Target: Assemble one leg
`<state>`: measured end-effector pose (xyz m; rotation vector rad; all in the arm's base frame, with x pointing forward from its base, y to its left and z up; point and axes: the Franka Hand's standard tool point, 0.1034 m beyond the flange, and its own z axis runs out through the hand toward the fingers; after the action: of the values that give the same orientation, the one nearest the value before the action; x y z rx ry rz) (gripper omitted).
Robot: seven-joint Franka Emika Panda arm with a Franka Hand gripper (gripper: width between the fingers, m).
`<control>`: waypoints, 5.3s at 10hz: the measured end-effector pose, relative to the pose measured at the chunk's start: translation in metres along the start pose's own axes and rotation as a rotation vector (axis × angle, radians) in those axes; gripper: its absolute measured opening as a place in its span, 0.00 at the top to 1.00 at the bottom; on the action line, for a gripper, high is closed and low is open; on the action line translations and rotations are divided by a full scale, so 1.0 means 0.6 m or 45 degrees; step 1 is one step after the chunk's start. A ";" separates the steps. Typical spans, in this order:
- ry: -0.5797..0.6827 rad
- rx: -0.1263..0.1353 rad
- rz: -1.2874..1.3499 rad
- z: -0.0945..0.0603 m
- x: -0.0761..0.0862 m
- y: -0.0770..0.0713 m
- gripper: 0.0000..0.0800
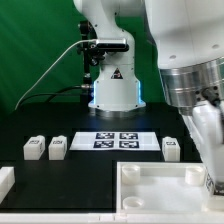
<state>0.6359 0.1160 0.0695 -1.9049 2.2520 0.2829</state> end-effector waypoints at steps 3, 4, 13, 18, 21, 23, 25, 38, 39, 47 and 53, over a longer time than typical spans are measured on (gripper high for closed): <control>0.043 0.009 -0.335 0.015 -0.011 0.014 0.33; 0.059 0.003 -0.610 0.021 -0.012 0.019 0.33; 0.126 -0.143 -1.735 -0.001 0.002 0.007 0.20; 0.118 -0.085 -1.039 -0.001 -0.001 0.004 0.63; 0.045 0.004 -0.242 0.002 -0.003 0.004 0.63; 0.044 0.004 -0.222 0.002 -0.004 0.004 0.63; 0.044 0.001 -0.298 0.002 -0.004 0.005 0.63; 0.151 -0.059 -1.666 0.000 -0.004 0.006 0.45; 0.150 -0.052 -1.516 -0.001 0.000 0.004 0.63; 0.119 -0.042 0.195 -0.002 0.001 -0.002 0.63; 0.136 -0.040 0.265 0.000 0.005 0.000 0.58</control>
Offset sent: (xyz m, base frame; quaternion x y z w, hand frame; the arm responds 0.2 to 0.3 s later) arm -0.0120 0.0048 -0.0132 0.0584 -0.0006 -0.2886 0.9557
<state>0.6355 0.1130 0.0685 -1.7396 2.5357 0.2512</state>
